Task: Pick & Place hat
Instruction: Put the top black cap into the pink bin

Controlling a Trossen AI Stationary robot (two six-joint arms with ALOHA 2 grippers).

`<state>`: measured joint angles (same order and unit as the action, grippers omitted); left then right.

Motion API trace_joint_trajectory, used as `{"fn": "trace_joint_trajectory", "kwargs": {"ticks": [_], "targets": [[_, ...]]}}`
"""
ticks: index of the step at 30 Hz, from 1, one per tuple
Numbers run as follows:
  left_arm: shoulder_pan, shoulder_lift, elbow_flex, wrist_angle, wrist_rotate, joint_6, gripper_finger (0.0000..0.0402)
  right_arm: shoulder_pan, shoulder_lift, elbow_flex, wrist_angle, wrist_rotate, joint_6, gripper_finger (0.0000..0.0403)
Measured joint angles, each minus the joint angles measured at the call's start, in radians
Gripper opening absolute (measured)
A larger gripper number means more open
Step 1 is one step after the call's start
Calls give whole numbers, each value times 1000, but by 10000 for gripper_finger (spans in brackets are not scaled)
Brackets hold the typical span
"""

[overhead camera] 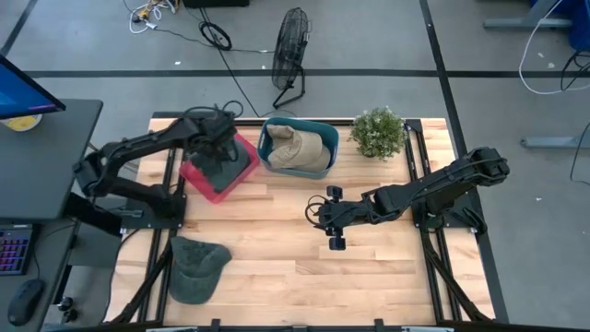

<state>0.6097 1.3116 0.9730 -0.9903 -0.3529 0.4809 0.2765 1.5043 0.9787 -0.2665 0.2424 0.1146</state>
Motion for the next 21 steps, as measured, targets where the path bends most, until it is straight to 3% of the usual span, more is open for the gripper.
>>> {"fn": "trace_joint_trajectory", "kwargs": {"ticks": [5,11,21], "targets": [[12,95,0,16,-4,3,29,0,0,0,-1,0,0,164],[12,156,0,67,-5,3,78,0,0,0,-1,0,0,164],[-66,113,16,29,-72,-46,161,0,0,0,-3,-1,0,164]]}}
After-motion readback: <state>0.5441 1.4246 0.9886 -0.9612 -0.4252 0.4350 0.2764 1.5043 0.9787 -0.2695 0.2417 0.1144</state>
